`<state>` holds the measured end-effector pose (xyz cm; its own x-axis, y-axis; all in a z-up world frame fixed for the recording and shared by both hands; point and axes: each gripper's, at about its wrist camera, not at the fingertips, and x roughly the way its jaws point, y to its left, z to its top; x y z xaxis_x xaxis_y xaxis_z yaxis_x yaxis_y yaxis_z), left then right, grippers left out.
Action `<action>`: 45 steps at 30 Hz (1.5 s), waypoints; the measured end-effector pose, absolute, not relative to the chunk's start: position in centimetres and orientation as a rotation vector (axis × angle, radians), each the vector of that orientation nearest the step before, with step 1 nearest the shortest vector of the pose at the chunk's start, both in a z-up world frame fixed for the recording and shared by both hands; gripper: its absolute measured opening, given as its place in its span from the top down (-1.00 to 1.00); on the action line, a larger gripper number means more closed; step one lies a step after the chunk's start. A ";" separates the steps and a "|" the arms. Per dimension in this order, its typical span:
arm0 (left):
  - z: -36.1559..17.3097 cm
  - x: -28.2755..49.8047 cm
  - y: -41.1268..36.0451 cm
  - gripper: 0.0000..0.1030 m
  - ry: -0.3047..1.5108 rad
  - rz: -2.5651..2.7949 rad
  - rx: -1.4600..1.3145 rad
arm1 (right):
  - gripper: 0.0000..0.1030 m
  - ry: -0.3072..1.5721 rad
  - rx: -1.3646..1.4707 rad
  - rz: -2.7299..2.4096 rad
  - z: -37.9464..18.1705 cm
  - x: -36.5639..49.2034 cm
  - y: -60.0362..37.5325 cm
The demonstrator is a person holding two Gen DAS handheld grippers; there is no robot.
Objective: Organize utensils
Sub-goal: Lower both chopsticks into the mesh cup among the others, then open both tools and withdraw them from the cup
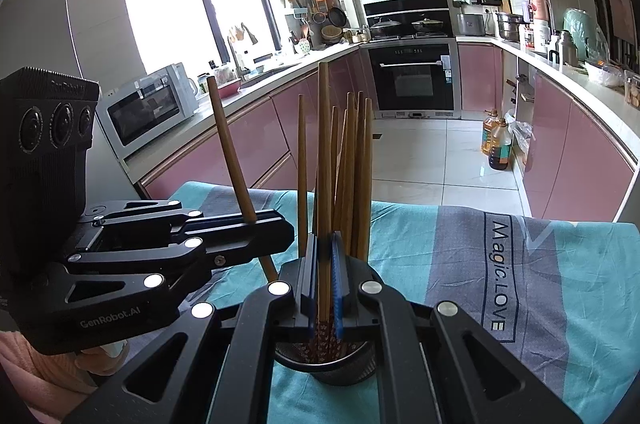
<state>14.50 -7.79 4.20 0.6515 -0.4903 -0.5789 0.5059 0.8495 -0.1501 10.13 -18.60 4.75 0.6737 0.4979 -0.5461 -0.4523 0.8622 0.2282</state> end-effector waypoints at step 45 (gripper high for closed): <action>1.8 17.8 -7.3 0.68 0.699 -0.541 0.014 | 0.76 0.676 0.126 0.523 3.7 11.2 -19.4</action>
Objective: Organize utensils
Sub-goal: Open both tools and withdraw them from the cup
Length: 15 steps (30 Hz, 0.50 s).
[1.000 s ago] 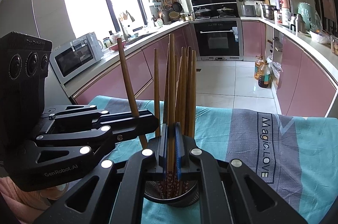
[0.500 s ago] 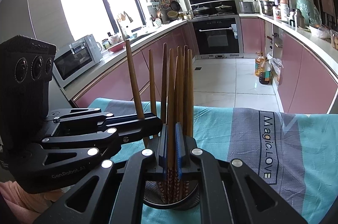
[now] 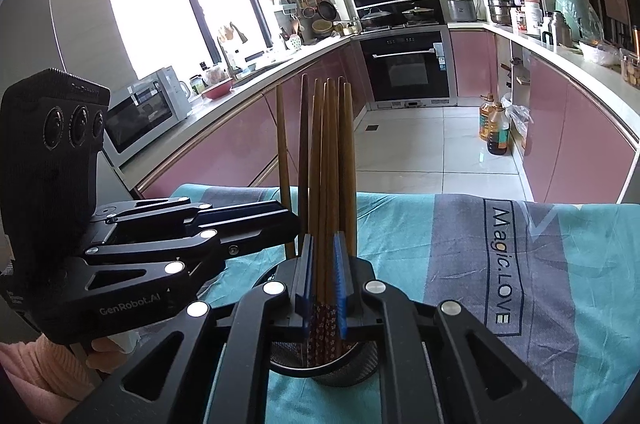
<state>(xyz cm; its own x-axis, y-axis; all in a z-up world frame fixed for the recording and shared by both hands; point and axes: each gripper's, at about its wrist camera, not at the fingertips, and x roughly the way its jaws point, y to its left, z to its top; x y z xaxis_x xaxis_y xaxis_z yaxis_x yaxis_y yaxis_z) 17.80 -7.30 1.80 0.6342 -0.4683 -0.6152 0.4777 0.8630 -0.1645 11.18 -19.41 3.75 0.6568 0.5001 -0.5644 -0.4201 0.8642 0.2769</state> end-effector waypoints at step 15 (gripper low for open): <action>1.7 15.2 -4.5 0.10 0.629 -0.472 -0.013 | 0.40 0.648 0.121 0.501 4.0 9.8 -20.0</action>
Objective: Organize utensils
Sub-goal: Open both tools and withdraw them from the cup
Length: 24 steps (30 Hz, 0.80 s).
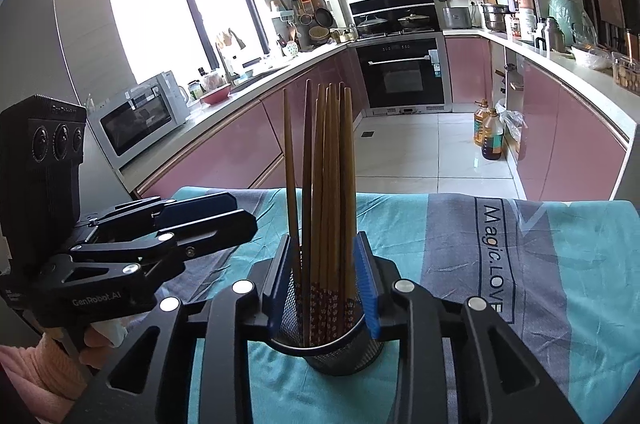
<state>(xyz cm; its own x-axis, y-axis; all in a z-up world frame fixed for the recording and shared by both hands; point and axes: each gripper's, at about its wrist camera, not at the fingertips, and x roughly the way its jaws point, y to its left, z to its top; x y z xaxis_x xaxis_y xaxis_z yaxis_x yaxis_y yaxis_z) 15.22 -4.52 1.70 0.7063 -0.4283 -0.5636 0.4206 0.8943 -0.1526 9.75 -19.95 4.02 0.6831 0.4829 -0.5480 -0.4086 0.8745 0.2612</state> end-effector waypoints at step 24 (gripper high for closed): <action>2.0 5.3 1.9 -0.89 0.406 -0.217 -0.023 | -0.87 0.477 0.032 0.419 3.5 4.5 -18.1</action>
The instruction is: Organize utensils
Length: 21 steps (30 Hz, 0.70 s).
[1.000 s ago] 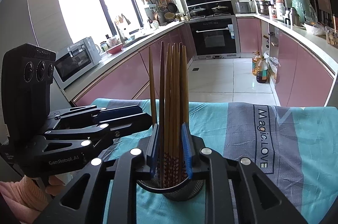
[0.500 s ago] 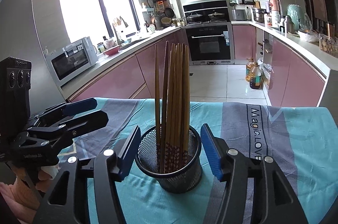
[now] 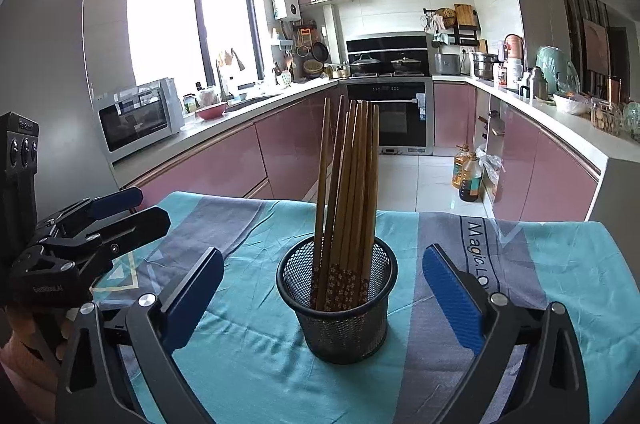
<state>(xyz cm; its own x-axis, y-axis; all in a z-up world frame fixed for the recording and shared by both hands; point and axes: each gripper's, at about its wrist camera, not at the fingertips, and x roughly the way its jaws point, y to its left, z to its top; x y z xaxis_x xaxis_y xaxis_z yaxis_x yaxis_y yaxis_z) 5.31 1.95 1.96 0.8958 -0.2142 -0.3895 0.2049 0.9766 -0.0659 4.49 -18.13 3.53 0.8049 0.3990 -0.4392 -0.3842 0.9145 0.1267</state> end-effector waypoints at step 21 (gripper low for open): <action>2.8 1.3 4.1 -0.89 0.253 -0.084 -0.063 | -0.87 0.321 -0.015 0.317 3.6 1.2 -17.0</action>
<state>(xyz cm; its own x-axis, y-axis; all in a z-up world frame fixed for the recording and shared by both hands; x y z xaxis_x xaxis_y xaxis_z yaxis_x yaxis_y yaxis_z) 1.28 4.15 2.83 0.9646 -0.0912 -0.2475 0.0753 0.9945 -0.0729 1.23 -16.95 3.59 0.9001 0.3037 -0.3125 -0.3085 0.9506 0.0351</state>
